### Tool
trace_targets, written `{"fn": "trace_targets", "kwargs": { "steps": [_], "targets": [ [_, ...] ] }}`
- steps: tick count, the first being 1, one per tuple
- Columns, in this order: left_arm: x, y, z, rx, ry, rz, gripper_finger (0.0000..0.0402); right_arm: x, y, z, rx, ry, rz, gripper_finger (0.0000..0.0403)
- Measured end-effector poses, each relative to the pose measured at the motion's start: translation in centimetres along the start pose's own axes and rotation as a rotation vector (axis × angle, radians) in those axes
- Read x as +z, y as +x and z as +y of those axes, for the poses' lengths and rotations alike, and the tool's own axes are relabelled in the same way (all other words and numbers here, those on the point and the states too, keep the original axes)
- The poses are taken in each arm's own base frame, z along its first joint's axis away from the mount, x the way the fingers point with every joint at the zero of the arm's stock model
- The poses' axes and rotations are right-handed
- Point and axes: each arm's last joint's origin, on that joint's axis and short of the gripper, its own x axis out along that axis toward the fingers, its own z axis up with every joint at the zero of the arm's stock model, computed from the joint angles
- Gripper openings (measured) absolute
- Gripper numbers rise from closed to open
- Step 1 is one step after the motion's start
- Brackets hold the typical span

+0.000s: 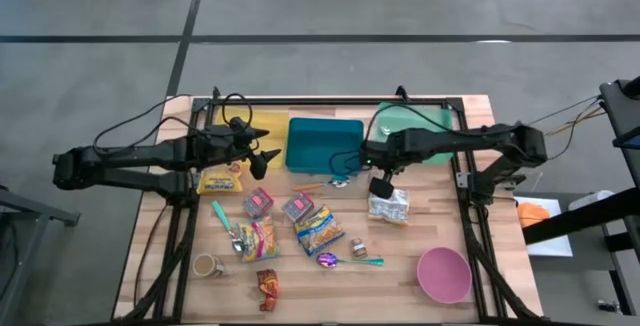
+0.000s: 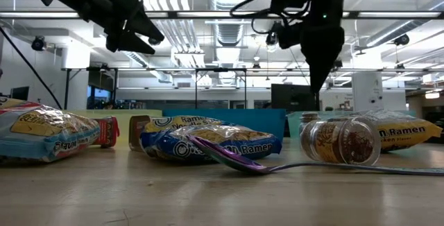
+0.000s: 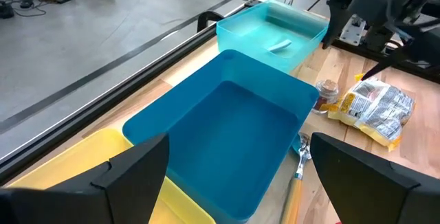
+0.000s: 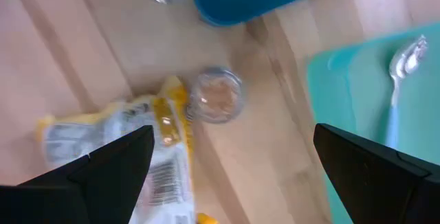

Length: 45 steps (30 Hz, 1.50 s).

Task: Pick & Place Food Item
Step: Put the top brown seasoning bottle into the blue bin

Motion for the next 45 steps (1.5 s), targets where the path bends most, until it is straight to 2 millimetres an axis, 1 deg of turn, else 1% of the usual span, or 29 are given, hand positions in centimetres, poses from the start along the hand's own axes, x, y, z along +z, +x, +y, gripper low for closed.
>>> {"fn": "trace_targets", "kwargs": {
  "steps": [4, 8, 12, 17, 23, 27, 38, 45],
  "targets": [
    [0.0, 0.0, 0.0, 0.000, 0.016, 0.000, 0.0358, 0.6, 0.4, 0.3, -0.002, -0.005, 0.003, 0.0396],
    [0.0, 0.0, 0.0, 0.000, 0.018, 0.000, 0.0358, 1.0, 1.3, 0.5, 0.001, -0.016, -0.007, 0.0396],
    [0.0, 0.0, 0.0, 0.000, 0.018, 0.000, 0.0358, 1.0, 2.5, 0.7, -0.006, -0.041, 0.015, 0.0396],
    [0.0, 0.0, 0.0, 0.000, 0.017, 0.000, 0.0358, 1.0, 3.4, 0.3, -0.015, -0.045, 0.033, 0.0396],
    [0.0, 0.0, 0.0, 0.000, 0.014, 0.000, 0.0358, 1.5, 3.6, -0.4, -0.031, -0.047, 0.010, 0.0396],
    [0.0, 0.0, 0.0, 0.001, 0.015, 0.003, 0.0358, 1.4, 3.9, -0.8, -0.034, -0.038, 0.018, 0.0396],
    [-0.1, 0.0, 0.0, 0.002, 0.017, 0.009, 0.0358, 0.6, 5.4, -0.7, 0.013, -0.033, 0.025, 0.0396],
    [-0.1, 0.0, 0.0, 0.002, 0.017, 0.009, 0.0358, 0.5, 5.5, -0.8, 0.012, -0.032, 0.026, 0.0396]
  ]
}}
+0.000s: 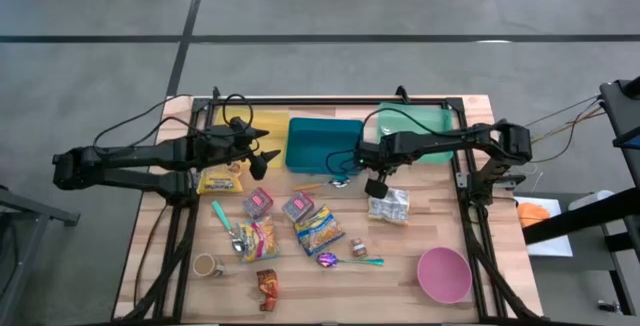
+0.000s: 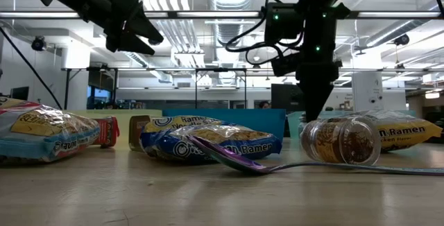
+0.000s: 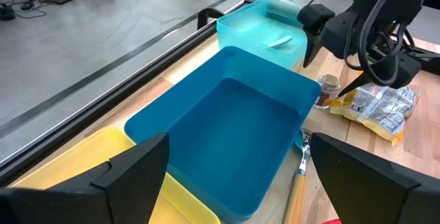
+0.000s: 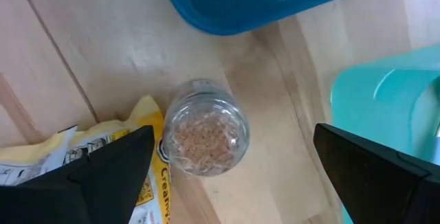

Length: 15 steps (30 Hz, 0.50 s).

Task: Pick & Place Food Item
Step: Put the top brown seasoning bottle into the blue bin

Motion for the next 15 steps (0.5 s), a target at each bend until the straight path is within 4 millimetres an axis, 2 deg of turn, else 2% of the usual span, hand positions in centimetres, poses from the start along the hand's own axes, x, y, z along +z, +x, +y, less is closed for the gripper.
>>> {"fn": "trace_targets", "kwargs": {
  "steps": [15],
  "targets": [
    [0.00, 0.01, 0.00, 0.000, -0.003, 0.000, 0.0358, 0.29, 0.07, -0.29, 0.003, -0.002, -0.023, 0.0396]
  ]
}}
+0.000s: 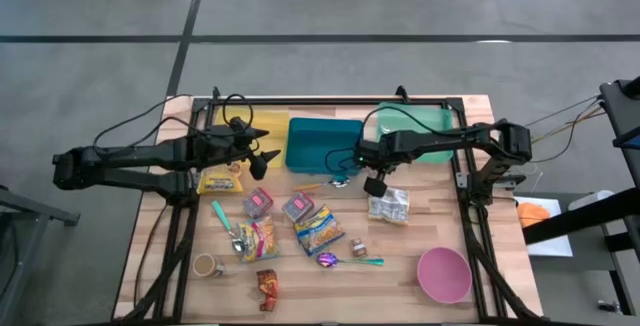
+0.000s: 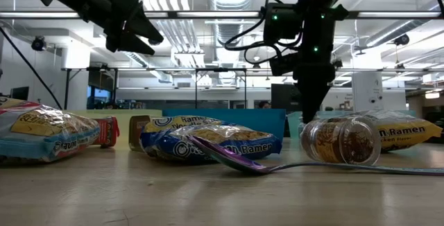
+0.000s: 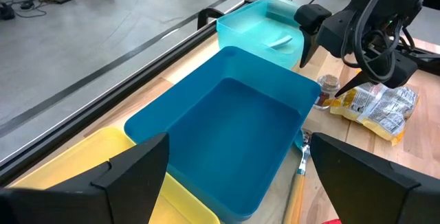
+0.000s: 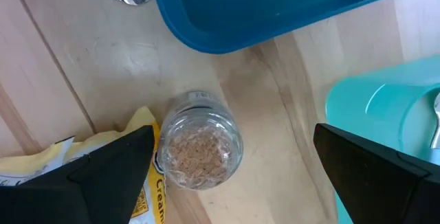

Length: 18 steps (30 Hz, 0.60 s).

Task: Pick & Place Food Item
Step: Put the top brown seasoning bottle into the blue bin

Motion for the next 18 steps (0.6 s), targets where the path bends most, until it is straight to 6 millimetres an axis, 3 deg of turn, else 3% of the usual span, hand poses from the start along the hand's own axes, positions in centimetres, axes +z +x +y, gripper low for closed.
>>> {"fn": "trace_targets", "kwargs": {
  "steps": [11, 18],
  "targets": [
    [0.00, 0.00, 0.00, 0.000, 0.000, 0.000, 0.0358, -0.54, 0.54, -0.04, -0.004, -0.001, 0.021, 0.0389],
    [0.00, 0.00, 0.00, 0.000, 0.001, 0.000, 0.0358, -0.47, 0.61, 0.01, -0.002, -0.001, 0.009, 0.0306]
  ]
}}
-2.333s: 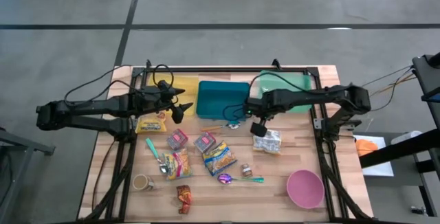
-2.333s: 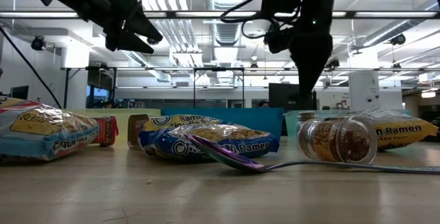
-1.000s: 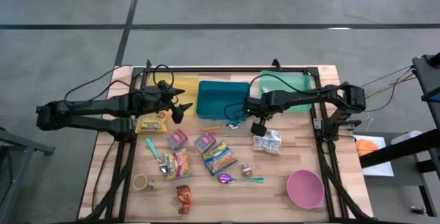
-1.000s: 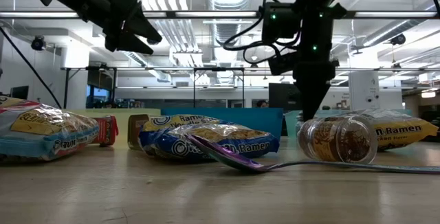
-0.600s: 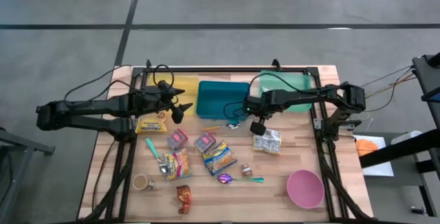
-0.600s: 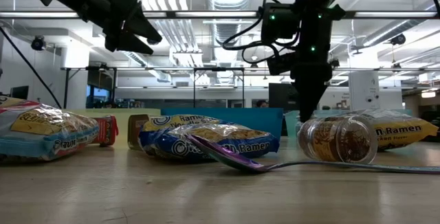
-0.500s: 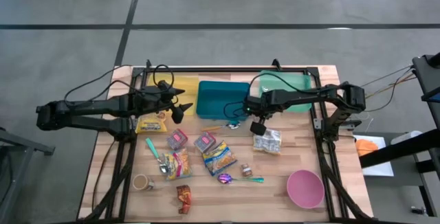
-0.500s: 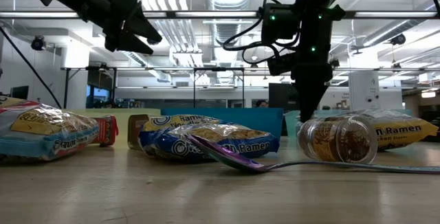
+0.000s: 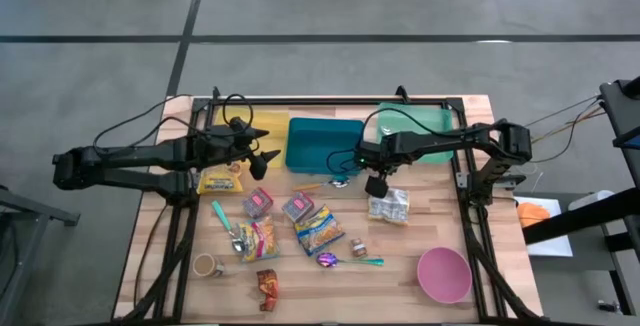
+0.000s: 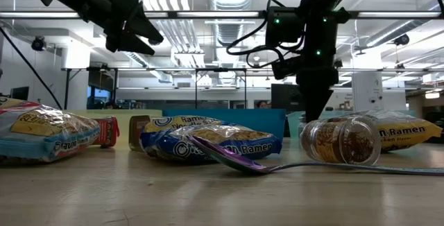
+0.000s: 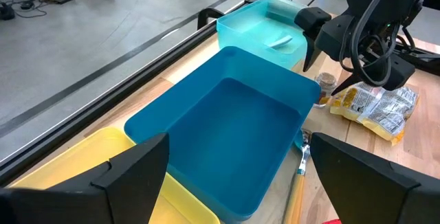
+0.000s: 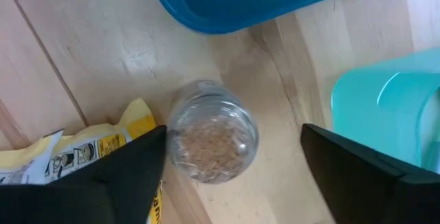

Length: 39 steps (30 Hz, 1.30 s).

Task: Pick & Place Food Item
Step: Put the top brown seasoning bottle into the blue bin

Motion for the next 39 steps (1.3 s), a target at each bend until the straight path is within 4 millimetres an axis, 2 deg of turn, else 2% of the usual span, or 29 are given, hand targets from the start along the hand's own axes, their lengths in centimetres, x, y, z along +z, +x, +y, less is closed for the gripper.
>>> {"fn": "trace_targets", "kwargs": {
  "steps": [7, 19, 32, 39],
  "targets": [
    [0.0, 0.0, 0.0, 0.001, 0.003, 0.003, 0.0358, 0.0, 0.0, 0.2, 0.068, -0.022, 0.010, 0.0237],
    [0.0, 0.0, 0.0, 0.001, 0.005, 0.004, 0.0358, 0.1, 0.0, 0.2, 0.082, -0.049, 0.005, 0.0177],
    [0.0, 0.0, 0.0, 0.001, 0.007, 0.004, 0.0358, -0.1, -0.1, 0.2, 0.083, -0.051, 0.023, 0.0171],
    [0.0, 0.0, 0.0, 0.001, 0.007, 0.004, 0.0358, -0.7, -1.3, 0.0, 0.083, -0.017, 0.027, 0.0170]
  ]
}}
